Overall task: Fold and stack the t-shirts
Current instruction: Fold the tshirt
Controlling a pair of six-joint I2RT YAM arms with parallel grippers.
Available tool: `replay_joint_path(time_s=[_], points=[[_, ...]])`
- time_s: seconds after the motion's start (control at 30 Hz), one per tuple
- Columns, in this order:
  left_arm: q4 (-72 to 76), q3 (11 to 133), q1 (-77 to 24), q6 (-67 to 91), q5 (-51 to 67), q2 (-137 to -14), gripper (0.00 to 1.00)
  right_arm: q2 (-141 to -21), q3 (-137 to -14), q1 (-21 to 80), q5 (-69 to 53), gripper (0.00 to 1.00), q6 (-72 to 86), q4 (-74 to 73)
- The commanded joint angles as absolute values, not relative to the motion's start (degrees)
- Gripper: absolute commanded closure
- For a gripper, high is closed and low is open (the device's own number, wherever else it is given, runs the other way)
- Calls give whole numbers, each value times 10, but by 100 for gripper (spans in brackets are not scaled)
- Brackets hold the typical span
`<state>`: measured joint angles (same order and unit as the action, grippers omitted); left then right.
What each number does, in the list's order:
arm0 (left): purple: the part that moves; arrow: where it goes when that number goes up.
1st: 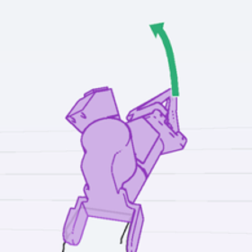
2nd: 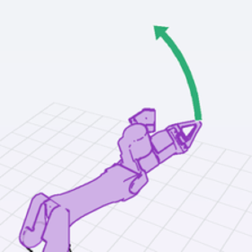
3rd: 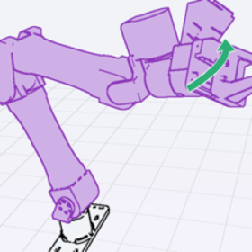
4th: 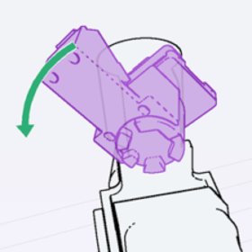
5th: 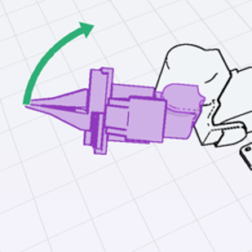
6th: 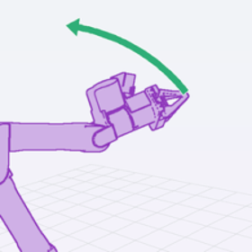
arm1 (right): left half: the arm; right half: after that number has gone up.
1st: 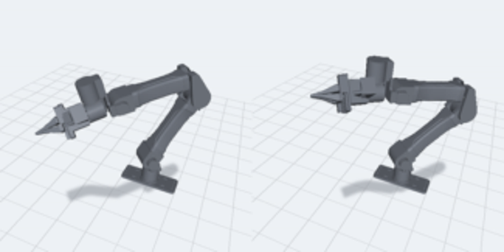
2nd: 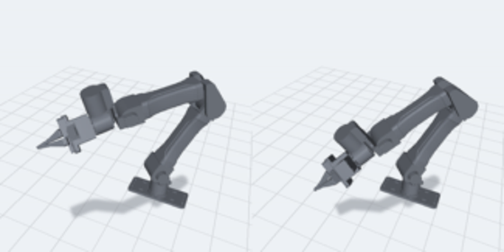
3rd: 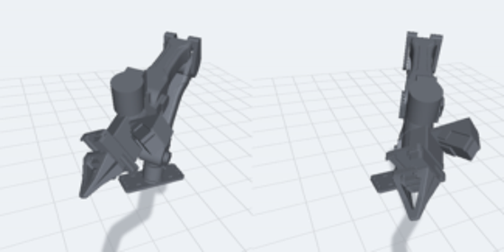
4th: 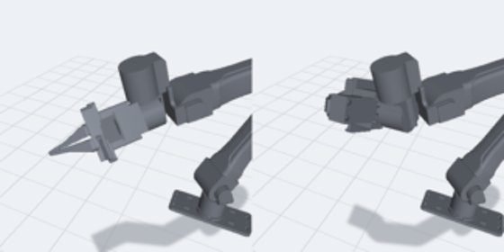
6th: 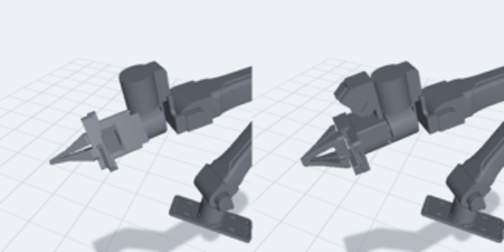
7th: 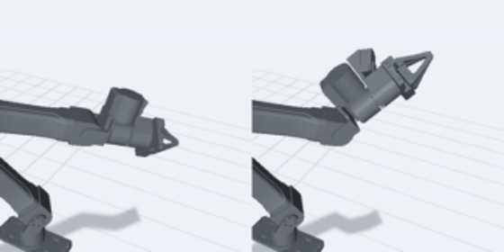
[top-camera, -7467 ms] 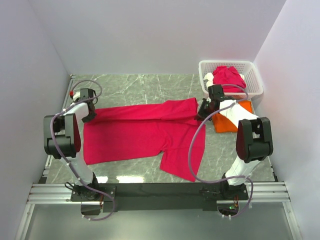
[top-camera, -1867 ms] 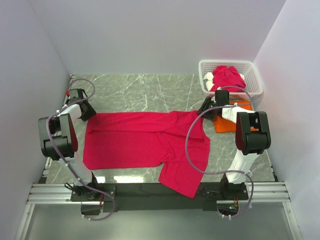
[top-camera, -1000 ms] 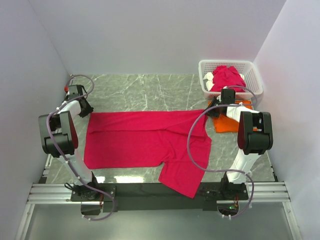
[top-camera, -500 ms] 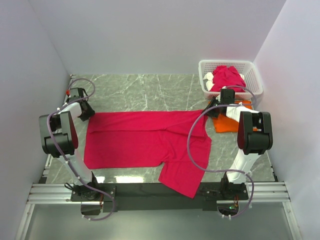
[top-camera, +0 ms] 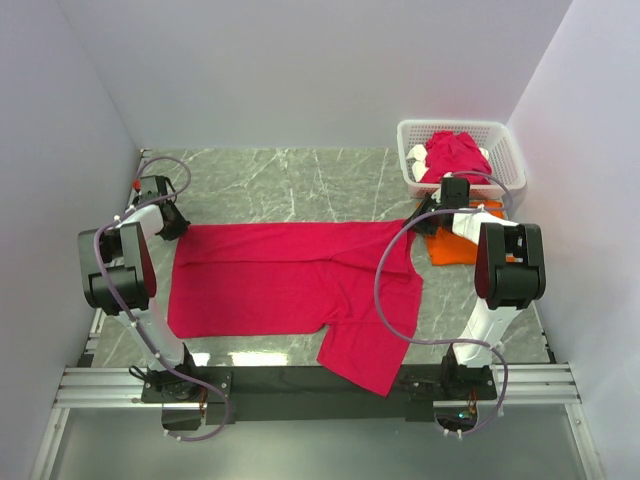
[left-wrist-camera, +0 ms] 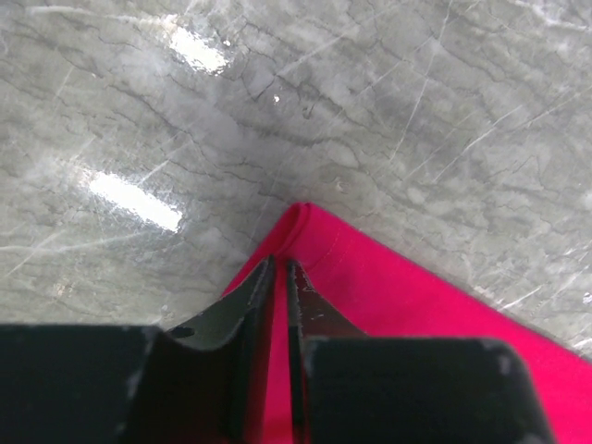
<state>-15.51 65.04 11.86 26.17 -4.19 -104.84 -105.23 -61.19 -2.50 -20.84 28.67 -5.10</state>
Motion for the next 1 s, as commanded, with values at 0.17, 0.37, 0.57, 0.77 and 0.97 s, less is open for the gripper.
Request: replay_joint_path(time_s=[0.17,0.37,0.57,0.77,0.97], points=[[-147,657,117,251,-50,-1059,91,-1042,-633,-25,-208,100,281,-40],[-156,654,117,262,-59,-1066,78,-1039,-634,-26,-210,100,279,-40],[-156,648,117,261,-54,-1066,77,-1041,-634,-26,-213,100,284,-37],[-168,661,117,255,-78,-1060,99,-1040,-633,-26,-206,100,285,-37],[-174,689,117,244,-113,-1044,99,-1041,-636,-28,-191,100,287,-43]])
